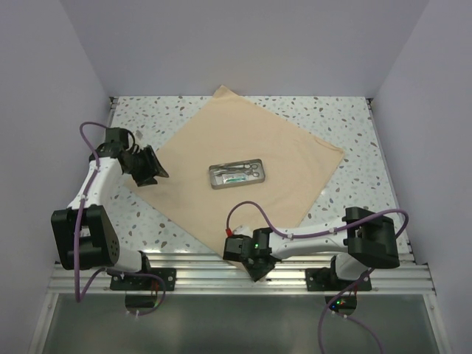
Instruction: Prepare the surgical pack
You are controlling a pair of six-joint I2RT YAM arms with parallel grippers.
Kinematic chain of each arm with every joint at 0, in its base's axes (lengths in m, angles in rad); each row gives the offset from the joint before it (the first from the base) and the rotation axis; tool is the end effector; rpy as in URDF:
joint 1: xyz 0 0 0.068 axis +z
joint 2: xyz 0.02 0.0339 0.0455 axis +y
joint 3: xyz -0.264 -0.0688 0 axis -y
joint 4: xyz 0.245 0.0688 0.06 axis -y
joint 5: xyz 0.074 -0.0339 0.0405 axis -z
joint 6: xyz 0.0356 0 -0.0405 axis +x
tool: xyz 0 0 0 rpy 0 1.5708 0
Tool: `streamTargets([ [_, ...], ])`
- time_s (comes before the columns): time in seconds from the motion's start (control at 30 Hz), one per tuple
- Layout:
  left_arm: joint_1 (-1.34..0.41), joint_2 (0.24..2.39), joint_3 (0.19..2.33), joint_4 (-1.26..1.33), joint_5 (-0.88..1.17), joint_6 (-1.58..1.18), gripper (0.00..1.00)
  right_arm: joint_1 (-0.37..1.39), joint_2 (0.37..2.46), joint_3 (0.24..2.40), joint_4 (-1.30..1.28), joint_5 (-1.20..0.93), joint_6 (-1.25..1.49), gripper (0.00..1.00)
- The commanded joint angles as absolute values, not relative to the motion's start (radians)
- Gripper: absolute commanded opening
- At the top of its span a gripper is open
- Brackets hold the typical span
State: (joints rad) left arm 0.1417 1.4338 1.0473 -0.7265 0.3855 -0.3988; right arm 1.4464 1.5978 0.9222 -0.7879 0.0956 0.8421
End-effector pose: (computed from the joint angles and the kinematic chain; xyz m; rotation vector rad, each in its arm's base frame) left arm 0.2799 0.0264 0.2423 -0.5972 2.6118 -0.5980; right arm 0.0366 0.2651 0.1622 -0.8880 2.8750 0.0876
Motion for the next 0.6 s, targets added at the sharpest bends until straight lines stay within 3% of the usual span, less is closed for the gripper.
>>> streamTargets([
  [0.0,0.137,1.404,1.032,-0.726,0.385,-0.373,0.54,1.454,1.592,0.911,-0.83,0.15,0.874,0.29],
  [0.3,0.138,1.407,1.031,-0.727,0.382,-0.374,0.54,1.454,1.569,0.913,-0.828,0.16,0.881,0.02],
  [0.57,0.138,1.424,1.045,-0.721,0.384,-0.383,0.54,1.408,1.529,1.066,-0.929,0.251,0.786,0.0],
])
